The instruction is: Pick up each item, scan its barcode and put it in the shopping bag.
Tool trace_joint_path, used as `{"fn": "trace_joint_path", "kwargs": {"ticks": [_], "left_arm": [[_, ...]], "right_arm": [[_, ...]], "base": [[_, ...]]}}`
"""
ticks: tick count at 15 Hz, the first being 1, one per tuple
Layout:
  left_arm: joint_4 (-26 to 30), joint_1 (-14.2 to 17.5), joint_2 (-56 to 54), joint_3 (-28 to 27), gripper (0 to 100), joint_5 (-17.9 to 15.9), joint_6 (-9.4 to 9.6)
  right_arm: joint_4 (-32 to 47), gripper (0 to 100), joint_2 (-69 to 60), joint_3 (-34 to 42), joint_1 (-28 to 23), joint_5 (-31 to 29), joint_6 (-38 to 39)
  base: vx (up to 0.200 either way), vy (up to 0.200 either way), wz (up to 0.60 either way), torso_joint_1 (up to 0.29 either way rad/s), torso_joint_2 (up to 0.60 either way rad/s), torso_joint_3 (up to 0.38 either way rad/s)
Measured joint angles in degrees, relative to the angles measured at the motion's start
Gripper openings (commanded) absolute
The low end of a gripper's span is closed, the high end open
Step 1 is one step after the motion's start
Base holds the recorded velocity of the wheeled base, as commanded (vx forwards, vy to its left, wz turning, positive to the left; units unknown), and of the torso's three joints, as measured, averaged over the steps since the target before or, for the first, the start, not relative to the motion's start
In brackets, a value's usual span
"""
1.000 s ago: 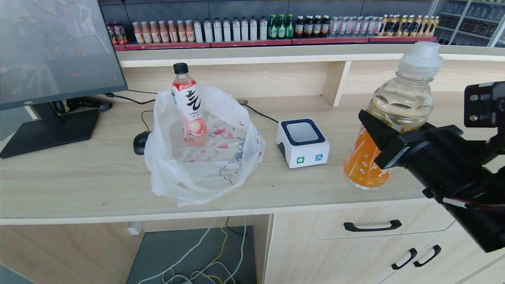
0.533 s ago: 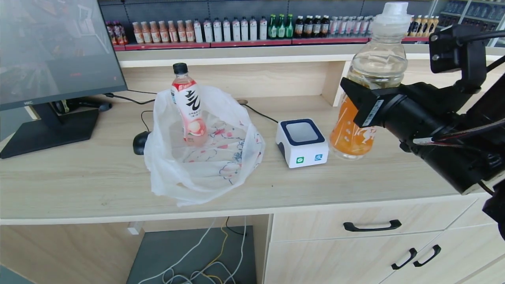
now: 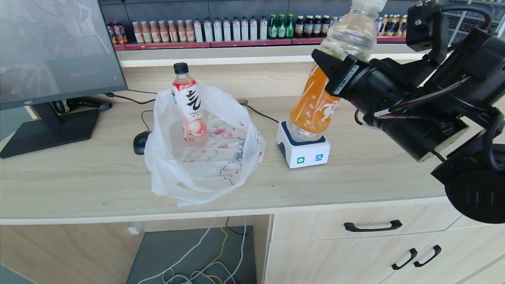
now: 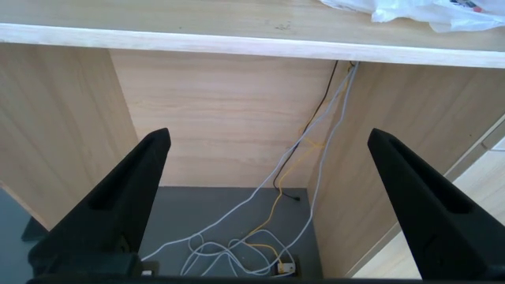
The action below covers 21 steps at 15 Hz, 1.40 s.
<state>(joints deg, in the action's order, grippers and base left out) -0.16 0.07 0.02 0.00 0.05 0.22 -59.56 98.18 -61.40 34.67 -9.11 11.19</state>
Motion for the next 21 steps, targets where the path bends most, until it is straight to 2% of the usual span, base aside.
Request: {"fn": "trace_joint_path", "kwargs": {"ticks": [3, 6, 11, 17, 21], "left_arm": [[0.0, 0.0, 0.0, 0.0, 100, 0.0, 0.02], [0.0, 0.0, 0.0, 0.0, 100, 0.0, 0.0], [0.0, 0.0, 0.0, 0.0, 100, 0.0, 0.0], [0.0, 0.0, 0.0, 0.0, 100, 0.0, 0.0], [0.0, 0.0, 0.0, 0.0, 100, 0.0, 0.0]], "right_arm": [[0.4, 0, 1.2, -2.2, -0.9, 1.9, 8.4], [0.3, 0, 1.6, -3.1, -3.9, 5.5, 17.4], [0.3, 0, 3.6, -3.8, -6.0, 5.5, 31.8], [0.2, 0, 9.0, -6.8, -7.3, 2.0, 40.8], [0.2, 0, 11.5, -7.3, -7.7, 2.0, 44.3]], "base": [[0.0, 0.0, 0.0, 0.0, 0.0, 0.0], [0.0, 0.0, 0.0, 0.0, 0.0, 0.0], [0.0, 0.0, 0.0, 0.0, 0.0, 0.0], [0.0, 0.0, 0.0, 0.0, 0.0, 0.0], [0.0, 0.0, 0.0, 0.0, 0.0, 0.0]]}}
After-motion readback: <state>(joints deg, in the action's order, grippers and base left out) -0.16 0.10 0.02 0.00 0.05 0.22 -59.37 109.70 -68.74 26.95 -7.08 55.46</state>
